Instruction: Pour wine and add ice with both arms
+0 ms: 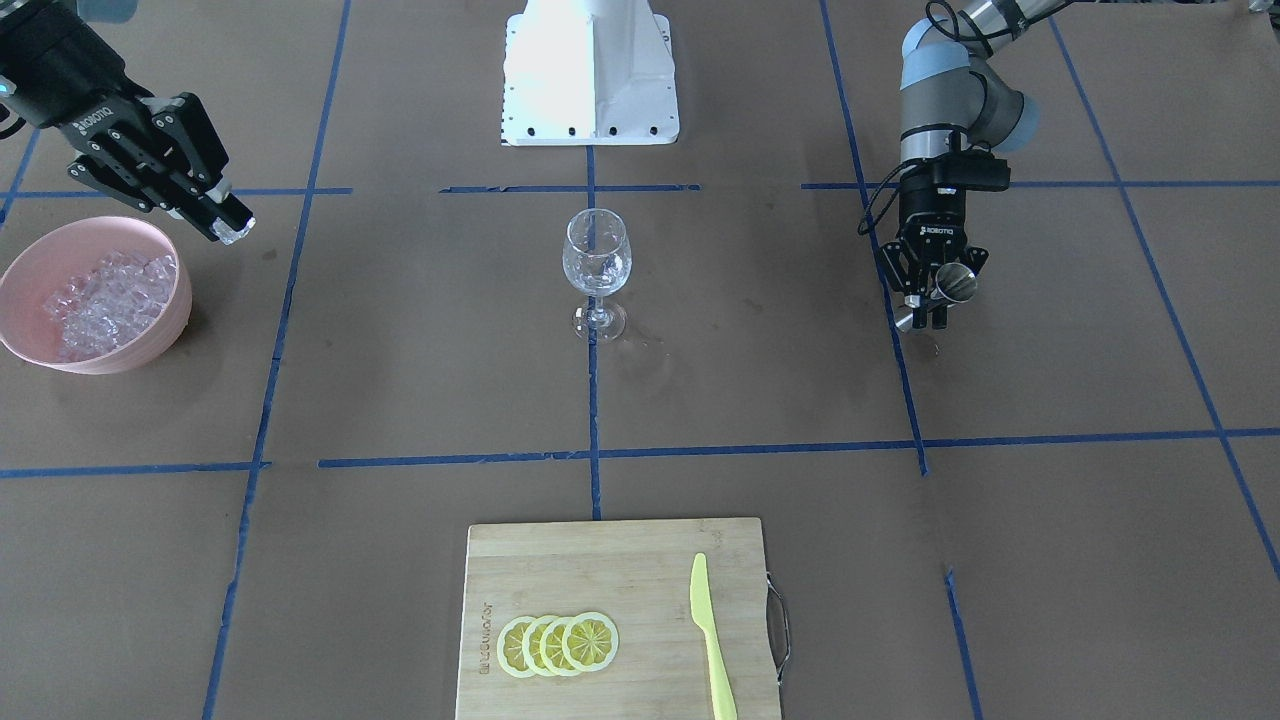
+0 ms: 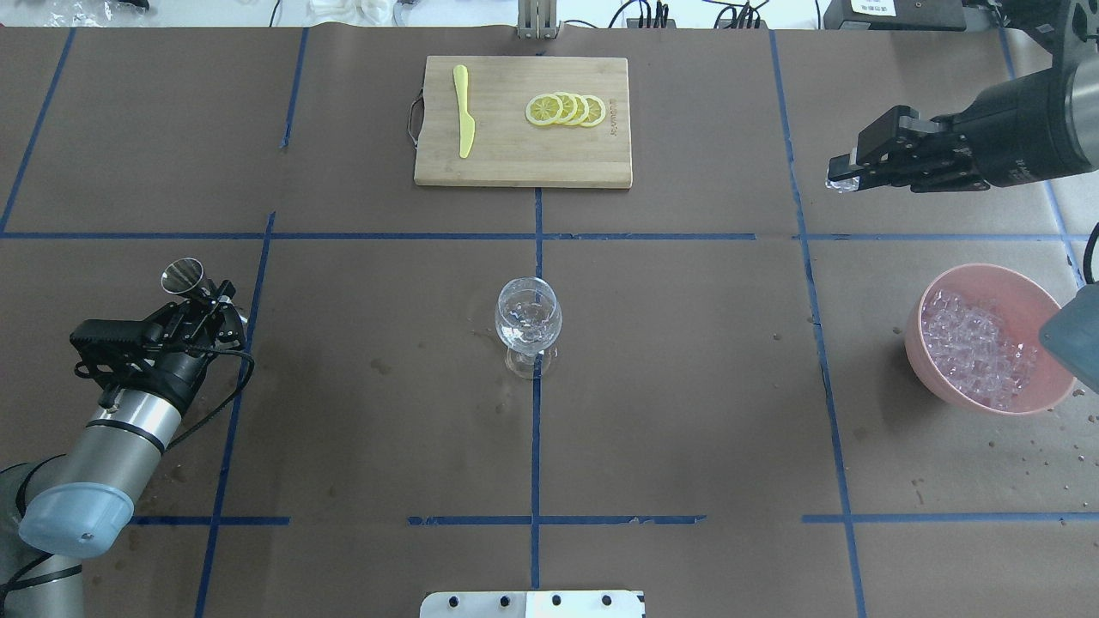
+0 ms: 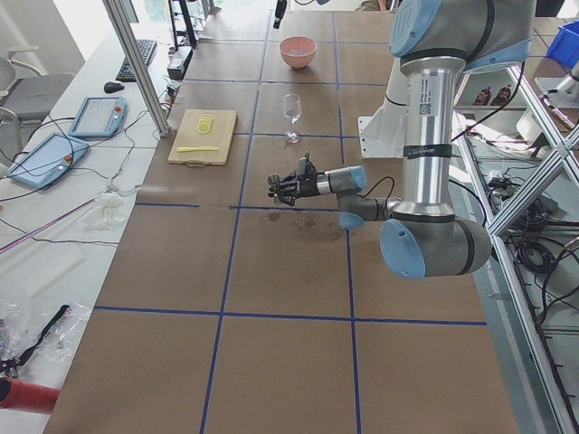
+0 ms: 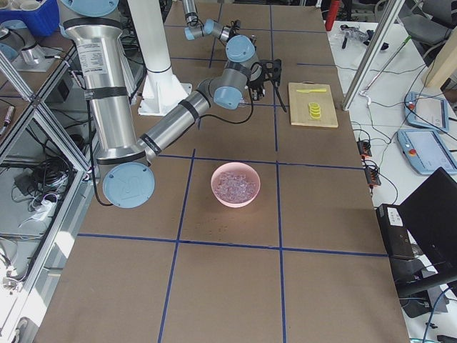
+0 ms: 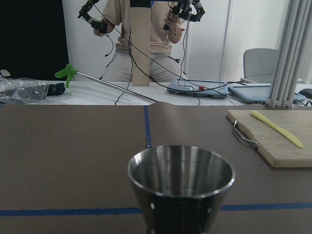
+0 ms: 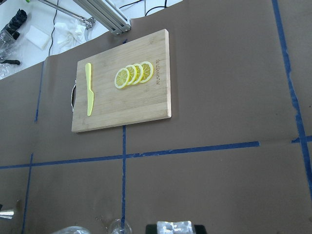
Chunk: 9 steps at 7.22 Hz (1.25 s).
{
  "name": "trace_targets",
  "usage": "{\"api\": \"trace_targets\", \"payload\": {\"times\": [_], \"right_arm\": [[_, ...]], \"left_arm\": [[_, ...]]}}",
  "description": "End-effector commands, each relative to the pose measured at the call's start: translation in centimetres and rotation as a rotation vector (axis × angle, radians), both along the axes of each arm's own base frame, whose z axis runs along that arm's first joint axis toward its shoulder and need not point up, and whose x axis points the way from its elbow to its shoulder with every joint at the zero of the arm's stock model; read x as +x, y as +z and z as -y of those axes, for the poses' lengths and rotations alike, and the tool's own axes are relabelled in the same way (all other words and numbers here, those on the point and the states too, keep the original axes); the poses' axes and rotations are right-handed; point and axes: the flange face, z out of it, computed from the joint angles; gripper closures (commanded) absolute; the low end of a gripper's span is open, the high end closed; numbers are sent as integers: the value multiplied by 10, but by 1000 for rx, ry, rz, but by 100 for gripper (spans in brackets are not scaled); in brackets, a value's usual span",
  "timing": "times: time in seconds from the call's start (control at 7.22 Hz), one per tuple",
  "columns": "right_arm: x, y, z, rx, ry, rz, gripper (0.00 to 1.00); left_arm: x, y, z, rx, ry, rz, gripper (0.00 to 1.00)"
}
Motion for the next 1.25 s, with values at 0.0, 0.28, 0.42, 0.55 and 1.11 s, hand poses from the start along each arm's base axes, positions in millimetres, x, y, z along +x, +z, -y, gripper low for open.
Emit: {"api": "trace_targets", "payload": {"times": [0.0, 0.28, 0.42, 0.55, 1.11], "right_arm": [[-13, -12, -2, 13, -20, 15, 100], [-27, -20, -5, 3, -17, 29, 100], [-33, -27, -6, 18, -13, 34, 100], [-34, -29, -6, 20, -15, 35, 100], [-39, -29, -8, 22, -17, 33, 100]], "left_arm": [[1, 17, 4, -27, -14, -13, 100], [3, 28, 6, -32, -17, 9, 100], [3, 29, 8, -30, -18, 20, 87], [1, 29, 10, -29, -21, 27, 66], [-5, 24, 22, -20, 11, 86, 17]]}}
